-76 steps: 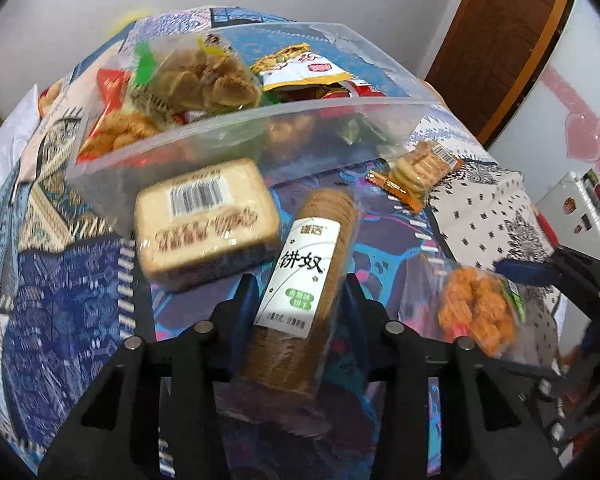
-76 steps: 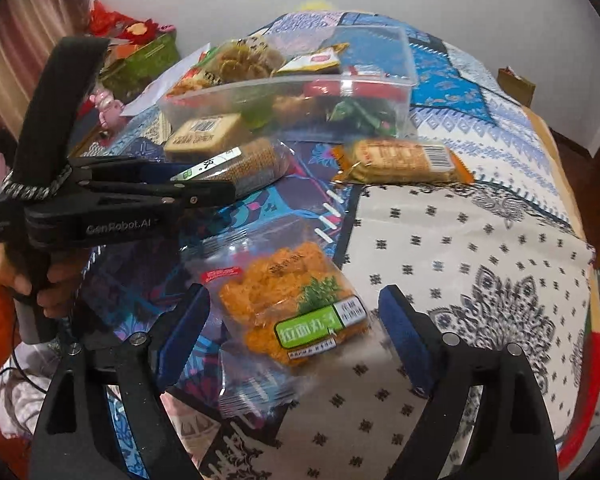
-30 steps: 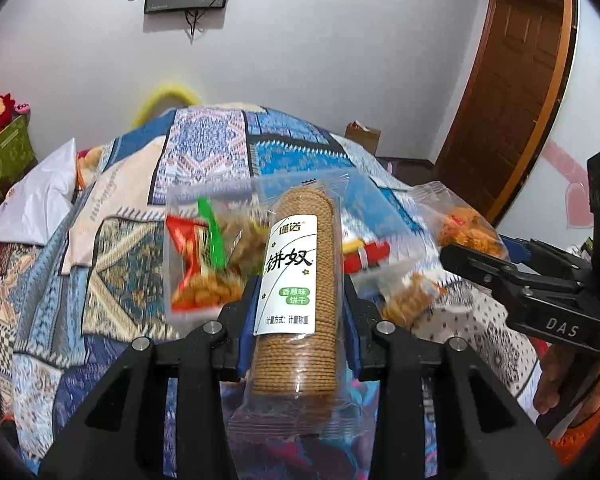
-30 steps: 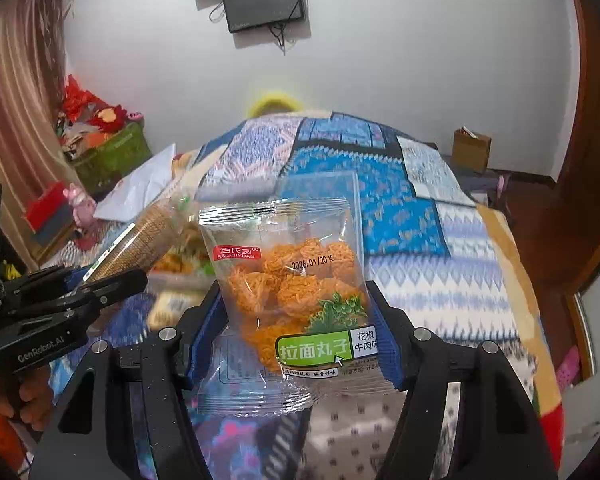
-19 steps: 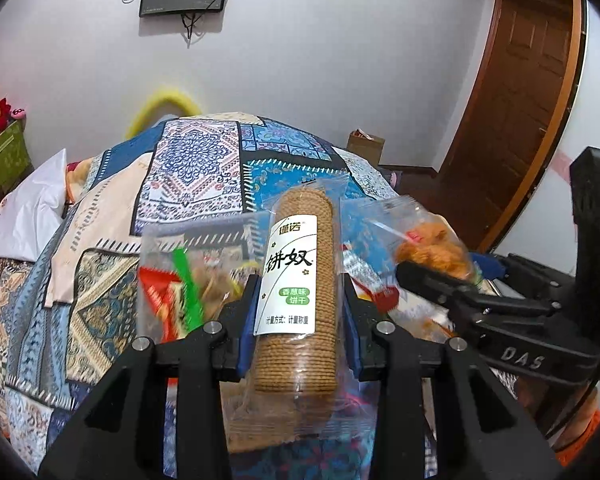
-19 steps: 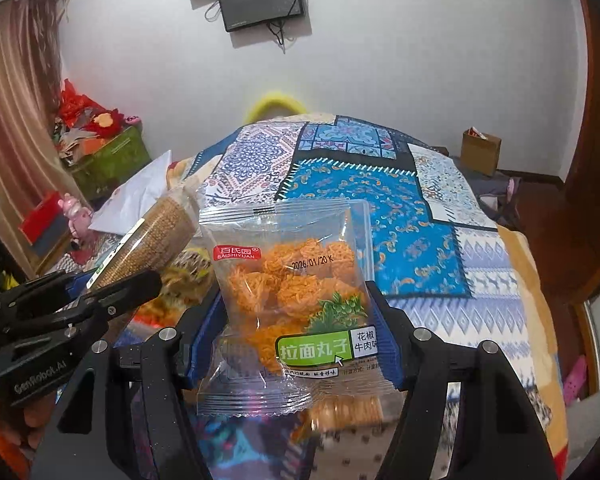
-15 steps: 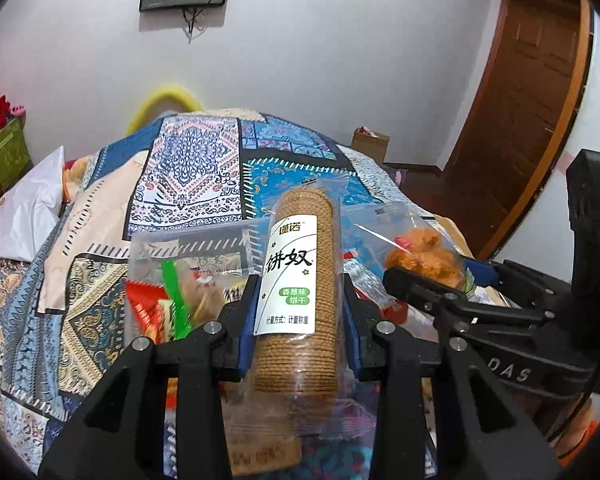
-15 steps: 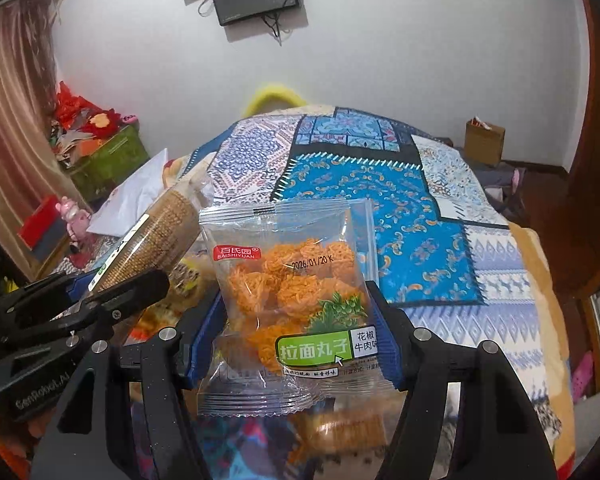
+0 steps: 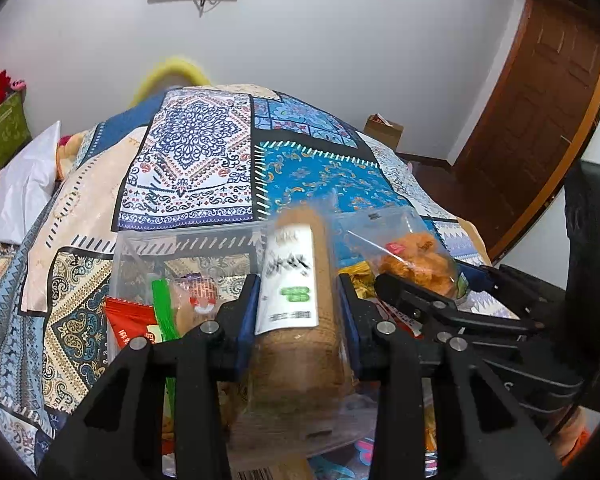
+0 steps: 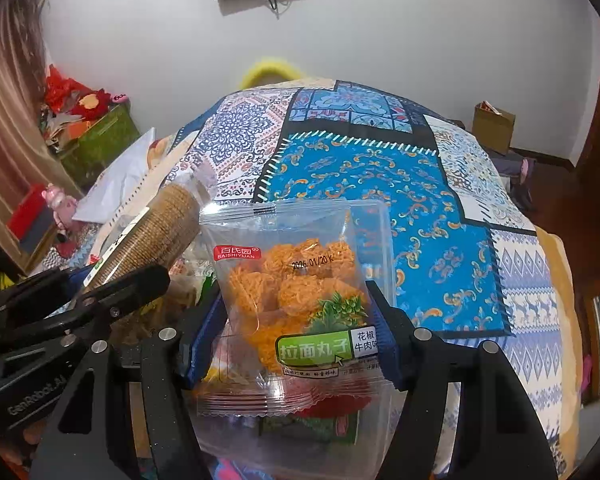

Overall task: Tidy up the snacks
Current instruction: 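Lower the biscuit roll and noodle-ball bag into the clear box and release, then grasp the square cake with the left gripper while the right gripper grasps the wafer bar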

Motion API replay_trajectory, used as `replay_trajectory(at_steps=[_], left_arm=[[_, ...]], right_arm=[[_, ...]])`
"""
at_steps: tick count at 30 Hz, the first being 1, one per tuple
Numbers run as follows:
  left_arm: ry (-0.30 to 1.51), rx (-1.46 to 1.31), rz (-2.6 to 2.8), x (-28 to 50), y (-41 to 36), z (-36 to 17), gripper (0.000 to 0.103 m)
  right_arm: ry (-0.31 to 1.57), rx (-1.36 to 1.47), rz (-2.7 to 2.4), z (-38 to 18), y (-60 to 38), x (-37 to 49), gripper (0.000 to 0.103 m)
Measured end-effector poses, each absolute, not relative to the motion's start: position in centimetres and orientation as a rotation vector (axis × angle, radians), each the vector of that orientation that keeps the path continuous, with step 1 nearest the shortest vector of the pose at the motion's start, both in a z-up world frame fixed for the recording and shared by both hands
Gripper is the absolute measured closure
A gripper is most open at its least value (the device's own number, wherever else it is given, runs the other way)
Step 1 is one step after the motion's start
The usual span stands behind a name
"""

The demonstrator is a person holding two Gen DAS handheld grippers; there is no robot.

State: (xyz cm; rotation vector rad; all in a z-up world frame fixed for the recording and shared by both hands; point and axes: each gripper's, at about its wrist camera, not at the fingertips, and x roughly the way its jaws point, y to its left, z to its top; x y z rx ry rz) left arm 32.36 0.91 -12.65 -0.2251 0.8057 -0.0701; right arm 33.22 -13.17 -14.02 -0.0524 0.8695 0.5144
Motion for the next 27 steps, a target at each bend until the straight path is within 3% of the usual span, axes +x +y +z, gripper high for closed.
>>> replay_trajectory(at_steps=[14, 21, 24, 27], left_arm=[[0.759, -0.216, -0.100, 28.7, 0.7, -8.9, 0.062], [0.711, -0.175, -0.074, 24.6, 1.4, -6.8, 0.050], [0.703, -0.163, -0.069, 22.7, 1.7, -6.5, 0.042], [0.707, -0.142, -0.058, 21.0, 1.9, -6.9, 0.037]], right_arm=[[0.860, -0.098, 0.520, -12.3, -13.7, 31.0, 0.035], [0.796, -0.105, 0.507, -10.0, -15.3, 28.3, 0.032], [0.778, -0.105, 0.494, -9.8, -16.2, 27.1, 0.023], [0.776, -0.117, 0.475, -10.0, -17.2, 25.8, 0.022]])
